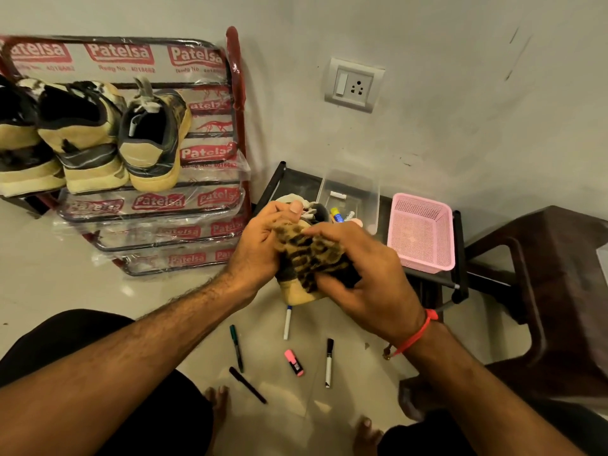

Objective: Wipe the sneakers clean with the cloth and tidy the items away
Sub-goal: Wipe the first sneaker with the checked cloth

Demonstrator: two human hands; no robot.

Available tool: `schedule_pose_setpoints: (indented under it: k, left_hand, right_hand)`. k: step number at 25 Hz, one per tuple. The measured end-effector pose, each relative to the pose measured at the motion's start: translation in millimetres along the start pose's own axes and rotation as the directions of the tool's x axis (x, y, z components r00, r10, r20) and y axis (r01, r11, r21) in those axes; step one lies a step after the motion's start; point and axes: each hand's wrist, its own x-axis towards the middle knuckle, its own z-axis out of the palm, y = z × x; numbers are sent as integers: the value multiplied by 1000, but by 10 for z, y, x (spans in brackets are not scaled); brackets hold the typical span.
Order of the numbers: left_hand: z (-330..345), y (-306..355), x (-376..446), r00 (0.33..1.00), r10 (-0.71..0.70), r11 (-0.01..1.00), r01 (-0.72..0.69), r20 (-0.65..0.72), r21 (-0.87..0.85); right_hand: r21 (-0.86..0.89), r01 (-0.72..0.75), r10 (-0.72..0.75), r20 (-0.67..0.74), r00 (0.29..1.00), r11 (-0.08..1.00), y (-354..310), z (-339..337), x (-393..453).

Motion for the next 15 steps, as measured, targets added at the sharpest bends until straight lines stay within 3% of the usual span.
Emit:
schedule_pose_setpoints:
  k: [3, 5, 8, 11, 12, 15]
  left_hand:
    - [13, 9, -9, 999, 42, 999, -42, 14, -8]
    - [19, 39, -9, 999, 40, 998, -40, 14, -39]
    - [2, 30, 4, 999, 26, 999, -26, 30, -21]
    - [-13, 31, -9, 998, 56, 998, -56, 31, -14]
    - [-15, 38, -17, 998, 55, 998, -54, 18, -27]
    - [-21, 27, -2, 1000, 4, 999, -3, 23, -53]
  right_hand:
    - [63, -205, 212, -145, 966, 977, 185, -124, 87]
    - [118, -176, 193, -153, 969, 977, 66, -105, 53]
    - [3, -13, 13, -38, 999, 1000, -11, -20, -2]
    - [57, -227, 234, -170, 957, 972, 183, -92, 97]
    - [77, -233, 244, -176, 954, 969, 149, -97, 90]
    - [14, 35, -36, 27, 999, 999, -173, 19, 13]
